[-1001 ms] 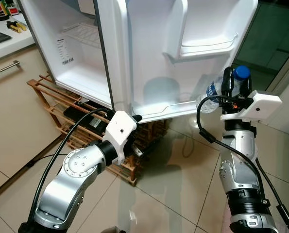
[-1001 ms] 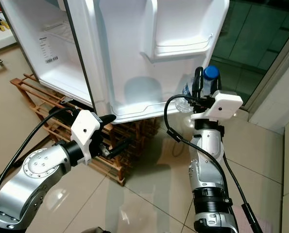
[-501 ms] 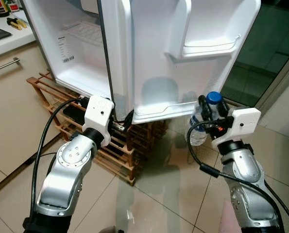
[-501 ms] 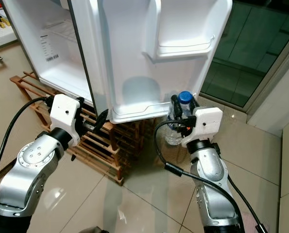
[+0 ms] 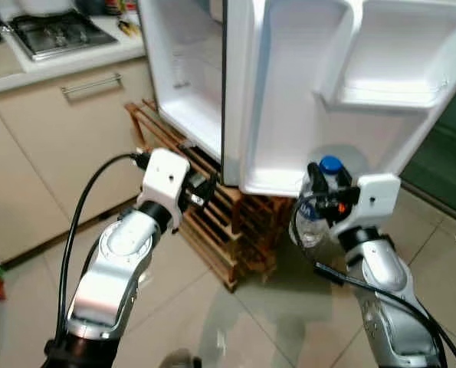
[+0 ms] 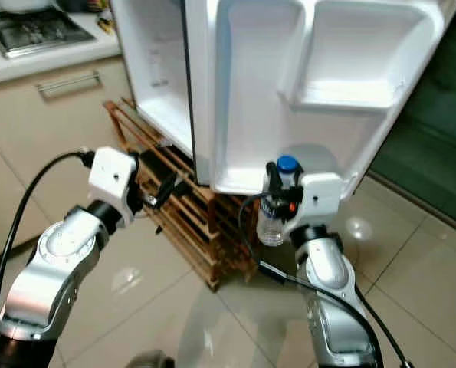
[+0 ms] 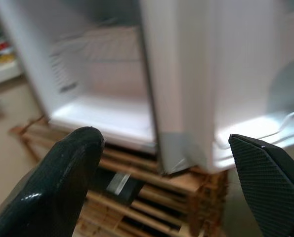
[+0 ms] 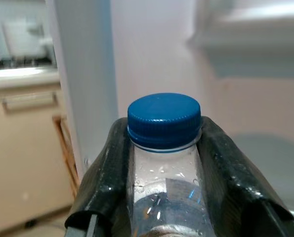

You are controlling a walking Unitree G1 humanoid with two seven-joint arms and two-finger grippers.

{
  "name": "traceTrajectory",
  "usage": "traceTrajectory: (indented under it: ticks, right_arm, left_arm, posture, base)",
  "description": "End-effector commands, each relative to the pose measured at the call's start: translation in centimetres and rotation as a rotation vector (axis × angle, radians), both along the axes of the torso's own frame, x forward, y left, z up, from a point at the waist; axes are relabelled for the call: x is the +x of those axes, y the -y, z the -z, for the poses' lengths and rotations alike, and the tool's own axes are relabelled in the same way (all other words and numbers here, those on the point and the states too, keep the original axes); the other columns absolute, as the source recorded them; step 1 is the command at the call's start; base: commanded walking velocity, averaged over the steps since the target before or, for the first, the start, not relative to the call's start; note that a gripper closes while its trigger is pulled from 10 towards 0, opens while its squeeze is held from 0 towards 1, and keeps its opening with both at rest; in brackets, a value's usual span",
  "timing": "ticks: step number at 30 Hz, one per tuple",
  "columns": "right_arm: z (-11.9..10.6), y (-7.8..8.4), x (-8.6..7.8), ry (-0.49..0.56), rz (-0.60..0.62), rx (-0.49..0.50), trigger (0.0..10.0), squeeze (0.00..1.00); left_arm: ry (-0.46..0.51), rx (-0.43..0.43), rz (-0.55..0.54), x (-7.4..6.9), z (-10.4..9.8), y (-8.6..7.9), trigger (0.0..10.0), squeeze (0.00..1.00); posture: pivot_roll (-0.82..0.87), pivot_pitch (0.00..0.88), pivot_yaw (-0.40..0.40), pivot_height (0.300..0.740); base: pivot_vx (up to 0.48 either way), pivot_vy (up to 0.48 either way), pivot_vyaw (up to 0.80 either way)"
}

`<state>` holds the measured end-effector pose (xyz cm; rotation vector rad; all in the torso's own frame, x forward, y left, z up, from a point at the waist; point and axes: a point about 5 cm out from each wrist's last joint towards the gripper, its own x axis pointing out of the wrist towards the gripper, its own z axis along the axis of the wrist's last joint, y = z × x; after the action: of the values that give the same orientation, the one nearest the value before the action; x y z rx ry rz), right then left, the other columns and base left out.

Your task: Restocking fridge

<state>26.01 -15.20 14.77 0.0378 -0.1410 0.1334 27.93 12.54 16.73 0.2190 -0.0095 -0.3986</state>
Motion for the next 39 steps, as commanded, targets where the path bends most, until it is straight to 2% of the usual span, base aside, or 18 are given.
traceTrajectory:
  ticks: [1, 2, 4, 8, 11, 12, 15, 18, 26, 39]
  right_arm:
    - [-0.9, -0.2, 0.0, 0.033, 0.005, -0.007, 10.0, 0.00]
    - [-0.7, 0.0, 0.0, 0.007, 0.031, 0.043, 10.0, 0.00]
    - [-0.6, 0.1, 0.1, -0.003, 0.041, 0.055, 10.0, 0.00]
    - [-0.6, 0.0, -0.1, 0.007, 0.018, 0.031, 10.0, 0.00]
    - [-0.6, -0.2, -0.1, 0.001, 0.007, 0.037, 10.0, 0.00]
    - [-0.6, -0.4, -0.1, -0.010, 0.010, 0.071, 10.0, 0.00]
    - [-0.7, -0.5, -0.1, -0.005, 0.002, 0.070, 10.0, 0.00]
    - [-0.7, -0.6, -0.1, -0.003, 0.000, 0.061, 10.0, 0.00]
    - [-1.2, -1.0, 0.3, 0.029, -0.017, 0.067, 10.0, 0.00]
    - [-1.6, -1.4, -0.4, 0.055, -0.082, 0.095, 10.0, 0.00]
  left_arm:
    - [-0.013, 0.009, -0.004, 0.0, 0.3, -0.1, 10.0, 0.00]
    - [-0.055, -0.037, 0.005, 0.0, 0.5, 0.0, 10.0, 0.00]
    - [-0.071, -0.051, 0.009, 0.0, 0.6, 0.0, 10.0, 0.00]
    - [-0.014, -0.007, 0.019, 0.0, 0.3, 0.1, 10.0, 0.00]
    - [-0.043, -0.061, 0.046, -0.1, 0.4, 0.2, 10.0, 0.00]
    - [-0.027, -0.080, 0.062, -0.1, 0.0, 0.2, 10.0, 0.00]
    - [-0.023, -0.105, 0.070, -0.2, -0.2, 0.2, 10.0, 0.00]
    - [-0.022, -0.102, 0.072, -0.2, -0.2, 0.2, 10.0, 0.00]
    - [-0.022, -0.105, 0.090, -0.3, -0.2, 0.1, 10.0, 0.00]
    - [-0.032, -0.095, 0.095, -0.6, -0.1, 0.0, 10.0, 0.00]
  posture:
    - [-0.03, 0.000, 0.007, 0.740]
    - [-0.03, 0.000, 0.007, 0.740]
    - [-0.03, 0.000, 0.007, 0.740]
    - [-0.03, 0.000, 0.007, 0.740]
    - [-0.03, 0.000, 0.008, 0.740]
    - [-0.03, 0.000, 0.008, 0.740]
    - [-0.03, 0.000, 0.008, 0.740]
    - [-0.03, 0.000, 0.005, 0.740]
    - [-0.02, 0.000, 0.004, 0.740]
    - [-0.01, 0.000, 0.000, 0.740]
  base:
    - [0.000, -0.480, 0.64]
    - [0.000, 0.000, 0.00]
    - [0.000, 0.000, 0.00]
    - [0.000, 0.000, 0.00]
    - [0.000, 0.000, 0.00]
    - [0.000, 0.000, 0.00]
    - [0.087, 0.000, -0.27]
    - [0.286, 0.000, -0.73]
    - [0.288, 0.000, 0.00]
    - [0.289, 0.000, 0.00]
